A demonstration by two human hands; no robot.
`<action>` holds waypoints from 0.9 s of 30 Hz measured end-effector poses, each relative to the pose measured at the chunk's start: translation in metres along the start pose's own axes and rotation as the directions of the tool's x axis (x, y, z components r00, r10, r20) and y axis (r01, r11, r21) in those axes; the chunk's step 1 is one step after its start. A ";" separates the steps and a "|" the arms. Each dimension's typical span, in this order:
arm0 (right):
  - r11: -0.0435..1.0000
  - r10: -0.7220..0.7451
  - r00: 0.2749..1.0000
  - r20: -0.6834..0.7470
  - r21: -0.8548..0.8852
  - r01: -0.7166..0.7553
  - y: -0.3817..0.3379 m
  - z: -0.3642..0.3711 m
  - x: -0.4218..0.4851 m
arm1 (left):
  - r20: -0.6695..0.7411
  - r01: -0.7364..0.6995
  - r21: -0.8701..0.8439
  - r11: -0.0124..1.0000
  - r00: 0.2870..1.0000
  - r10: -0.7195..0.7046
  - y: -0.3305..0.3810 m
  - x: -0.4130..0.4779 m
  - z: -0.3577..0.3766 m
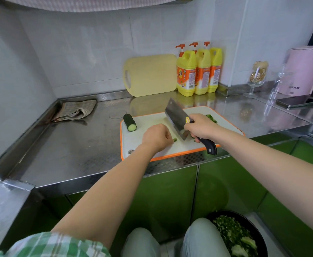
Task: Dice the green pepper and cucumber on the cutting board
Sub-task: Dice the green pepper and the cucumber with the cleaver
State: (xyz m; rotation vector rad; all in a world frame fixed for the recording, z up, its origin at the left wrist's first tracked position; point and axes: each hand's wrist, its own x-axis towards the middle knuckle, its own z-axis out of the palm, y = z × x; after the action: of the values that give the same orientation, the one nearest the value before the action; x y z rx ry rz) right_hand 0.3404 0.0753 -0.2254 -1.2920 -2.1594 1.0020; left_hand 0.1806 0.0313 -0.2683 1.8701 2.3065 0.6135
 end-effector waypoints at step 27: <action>0.958 0.013 0.999 0.047 -0.286 0.001 -0.027 0.024 -0.001 | -0.173 0.027 -0.071 0.997 0.984 -0.039 -0.017 -0.002 0.011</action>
State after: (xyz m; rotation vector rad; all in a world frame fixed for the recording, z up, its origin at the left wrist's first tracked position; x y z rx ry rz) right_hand 0.3093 0.0576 -0.2202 -1.4145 -2.4073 0.7487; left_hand 0.1694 0.0298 -0.2848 1.8106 2.3822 0.8724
